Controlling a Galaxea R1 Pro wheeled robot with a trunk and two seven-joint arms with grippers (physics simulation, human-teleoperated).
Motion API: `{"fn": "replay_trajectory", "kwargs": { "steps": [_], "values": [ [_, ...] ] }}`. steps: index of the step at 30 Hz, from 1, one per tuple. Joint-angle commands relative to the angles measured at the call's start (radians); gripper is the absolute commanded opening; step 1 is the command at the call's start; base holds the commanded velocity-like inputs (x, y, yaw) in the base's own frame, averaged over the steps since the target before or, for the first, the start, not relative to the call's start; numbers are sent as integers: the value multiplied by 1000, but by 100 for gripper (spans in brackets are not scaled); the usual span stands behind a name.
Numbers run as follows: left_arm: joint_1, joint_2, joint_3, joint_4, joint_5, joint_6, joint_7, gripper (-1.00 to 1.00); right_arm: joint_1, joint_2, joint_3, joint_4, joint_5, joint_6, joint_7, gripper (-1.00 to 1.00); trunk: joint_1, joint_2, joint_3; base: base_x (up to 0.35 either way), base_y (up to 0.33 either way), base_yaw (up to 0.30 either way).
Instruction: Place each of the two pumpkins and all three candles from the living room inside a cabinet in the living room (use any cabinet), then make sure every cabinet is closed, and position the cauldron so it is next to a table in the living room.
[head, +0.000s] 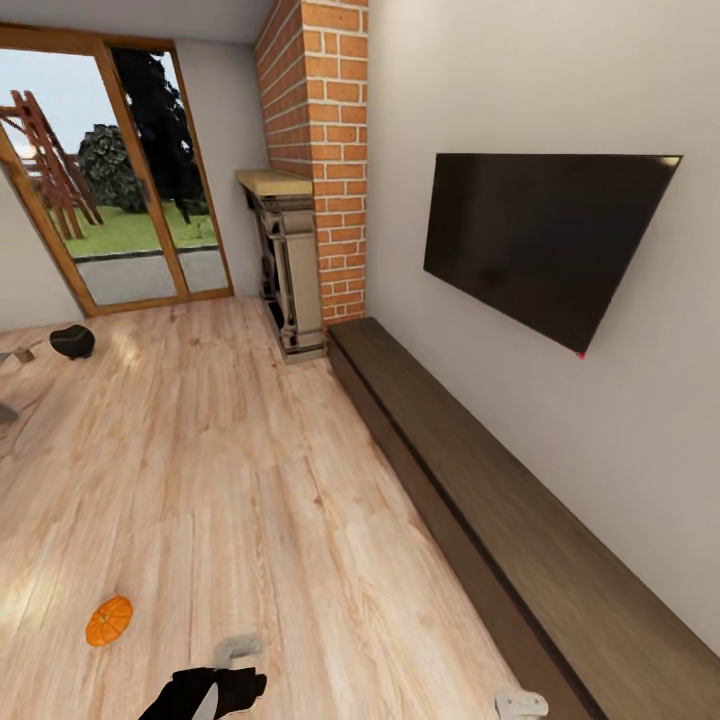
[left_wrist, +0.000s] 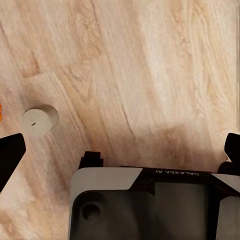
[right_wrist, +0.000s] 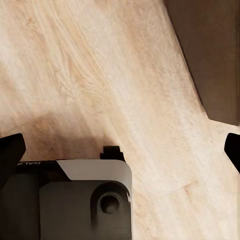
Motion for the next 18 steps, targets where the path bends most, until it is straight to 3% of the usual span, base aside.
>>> {"fn": "replay_trajectory", "kwargs": {
  "steps": [1,7,18],
  "values": [
    [0,0,1,-2,9,6,1,100,0,0,1,-2,0,6,-4,100,1,-2,-2,290,-193,3],
    [-1,0,0,-2,9,1,1,100,0,0,1,-2,0,6,-4,100,1,-2,-2,226,-196,1],
    [0,0,-3,-2,9,-32,1,100,0,0,2,-2,1,6,-4,100,1,-2,-2,26,-27,11]
  ]
}}
